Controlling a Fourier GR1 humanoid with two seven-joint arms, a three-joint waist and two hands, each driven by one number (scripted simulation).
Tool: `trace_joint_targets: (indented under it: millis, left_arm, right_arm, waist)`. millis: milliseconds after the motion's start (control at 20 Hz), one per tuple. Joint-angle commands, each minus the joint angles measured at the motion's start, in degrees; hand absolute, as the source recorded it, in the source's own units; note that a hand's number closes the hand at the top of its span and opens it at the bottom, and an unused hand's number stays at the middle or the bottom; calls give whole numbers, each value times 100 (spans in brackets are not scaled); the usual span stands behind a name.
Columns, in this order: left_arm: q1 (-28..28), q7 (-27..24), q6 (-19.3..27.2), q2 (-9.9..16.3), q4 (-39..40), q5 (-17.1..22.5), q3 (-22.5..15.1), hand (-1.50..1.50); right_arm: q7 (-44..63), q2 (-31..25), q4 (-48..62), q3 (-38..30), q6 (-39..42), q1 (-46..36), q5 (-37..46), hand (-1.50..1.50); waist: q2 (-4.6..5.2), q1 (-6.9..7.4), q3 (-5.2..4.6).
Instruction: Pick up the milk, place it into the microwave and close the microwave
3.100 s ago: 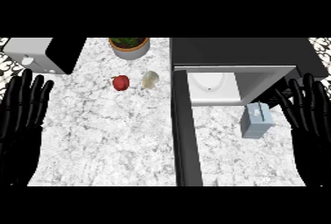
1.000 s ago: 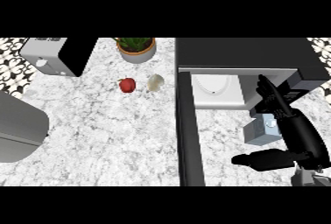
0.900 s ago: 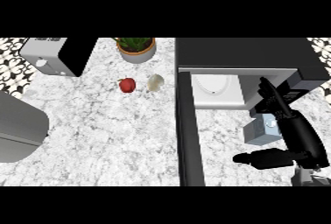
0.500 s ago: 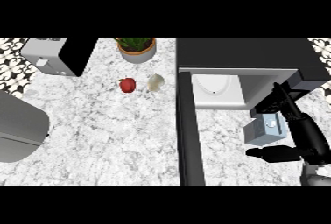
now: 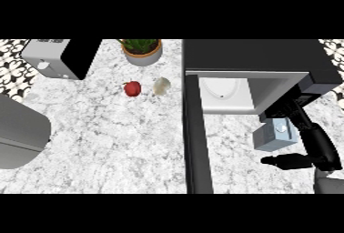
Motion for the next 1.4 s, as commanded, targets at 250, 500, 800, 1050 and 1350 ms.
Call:
trace_joint_targets:
  millis: [250,500,800,1050,1350]
  left_arm:
    - [110,49,-299,2,-281,654,446,-150]
    - [202,-158,-20,-79,-313,105,-163,-150]
    - [35,-257,-102,-79,-96,78,-97,-150]
    - [-168,384,-2,21,-388,517,170,-150]
    - [135,226,-285,5,-387,774,492,-150]
  right_arm:
    - [-689,-58,1185,-39,-93,-382,312,-150]
    - [-1254,-398,1882,-339,-36,-529,311,-150]
    - [-1981,-117,3133,-207,-498,-1101,700,-150]
    - [-2893,-281,4375,-253,-283,-1595,801,150]
    - [-3464,-41,4452,-147,-859,-1804,1011,150]
  waist:
    - [18,21,14]
    - [20,21,15]
    - [34,50,18]
    - [58,68,27]
    - [33,36,20]
